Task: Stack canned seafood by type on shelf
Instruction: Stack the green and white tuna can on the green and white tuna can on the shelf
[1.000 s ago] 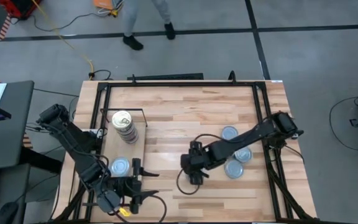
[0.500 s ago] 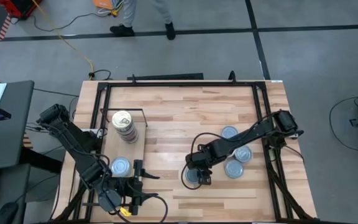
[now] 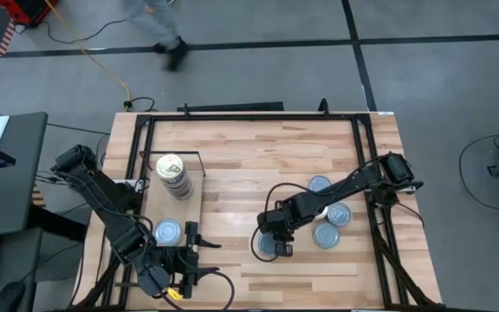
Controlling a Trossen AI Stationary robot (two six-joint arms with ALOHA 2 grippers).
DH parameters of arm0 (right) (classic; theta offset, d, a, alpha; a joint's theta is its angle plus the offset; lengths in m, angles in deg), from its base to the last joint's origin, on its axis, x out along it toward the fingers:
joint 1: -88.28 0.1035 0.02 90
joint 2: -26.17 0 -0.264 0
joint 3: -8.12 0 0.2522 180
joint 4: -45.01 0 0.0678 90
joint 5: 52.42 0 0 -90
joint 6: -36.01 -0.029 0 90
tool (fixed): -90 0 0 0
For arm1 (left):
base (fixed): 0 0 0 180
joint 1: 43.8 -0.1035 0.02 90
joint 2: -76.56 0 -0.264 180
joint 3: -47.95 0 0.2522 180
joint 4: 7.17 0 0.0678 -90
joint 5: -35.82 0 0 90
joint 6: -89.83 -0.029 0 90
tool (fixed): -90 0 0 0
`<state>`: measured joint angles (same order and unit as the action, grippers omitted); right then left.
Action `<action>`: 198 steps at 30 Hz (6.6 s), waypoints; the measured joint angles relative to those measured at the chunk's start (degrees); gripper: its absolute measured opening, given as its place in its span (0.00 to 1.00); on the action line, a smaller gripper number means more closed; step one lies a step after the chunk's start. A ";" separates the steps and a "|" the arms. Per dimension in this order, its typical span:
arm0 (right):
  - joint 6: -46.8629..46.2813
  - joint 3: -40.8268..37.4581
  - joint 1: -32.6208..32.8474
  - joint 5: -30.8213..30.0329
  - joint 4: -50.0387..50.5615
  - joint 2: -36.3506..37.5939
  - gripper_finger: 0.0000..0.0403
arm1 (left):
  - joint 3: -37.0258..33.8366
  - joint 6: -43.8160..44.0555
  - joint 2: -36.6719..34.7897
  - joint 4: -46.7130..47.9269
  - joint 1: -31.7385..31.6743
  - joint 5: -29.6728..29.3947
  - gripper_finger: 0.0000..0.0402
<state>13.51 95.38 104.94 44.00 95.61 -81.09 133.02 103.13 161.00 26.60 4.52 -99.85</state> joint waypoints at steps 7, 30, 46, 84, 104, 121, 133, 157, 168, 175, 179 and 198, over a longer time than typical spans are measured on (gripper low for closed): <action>-0.20 0.04 -0.30 -1.03 0.68 -0.80 0.04 | 0.00 0.02 0.00 0.03 0.00 -0.02 0.63; -3.90 0.02 -1.05 -2.01 4.31 0.08 0.19 | 0.00 0.92 0.00 1.31 0.00 0.02 0.63; -6.04 0.03 -0.49 -5.83 5.86 3.47 0.23 | 0.00 1.31 0.00 1.64 0.00 0.04 0.63; -9.42 -5.53 2.35 -7.69 0.40 4.71 0.23 | 0.00 1.97 -0.01 2.19 0.00 0.30 0.63; -13.73 -11.99 1.49 -7.84 -3.89 5.17 0.17 | 0.00 2.47 -0.02 2.54 0.00 0.24 0.63; -14.51 -13.09 -2.18 -9.96 -0.29 4.98 0.09 | 0.00 2.84 -0.02 2.55 0.00 0.42 0.63; -9.97 -14.30 -10.28 -11.58 5.00 6.91 0.07 | 0.00 3.08 -0.02 2.95 -0.02 0.41 0.63; 3.87 -11.97 5.24 -22.91 -2.25 17.30 0.80 | 0.00 3.41 -0.02 3.69 -0.02 0.24 0.63; 7.54 -11.87 3.71 -23.01 -2.56 12.41 0.92 | 0.01 1.07 -0.02 3.57 -0.78 -0.05 0.63; 7.54 -11.90 3.57 -21.61 -2.35 7.38 0.69 | 0.02 2.54 -0.02 3.69 -0.97 0.72 0.63; 7.54 -11.89 4.21 -21.55 -2.17 7.94 0.49 | -0.04 4.17 -0.02 3.99 -0.98 1.29 0.63; 27.22 -11.87 11.96 -39.75 -35.96 13.28 0.44 | -7.52 -1.65 1.96 -9.17 -11.15 3.36 0.63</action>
<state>40.73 83.51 116.90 4.25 59.64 -67.81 125.50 101.48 162.96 17.43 -6.63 -96.49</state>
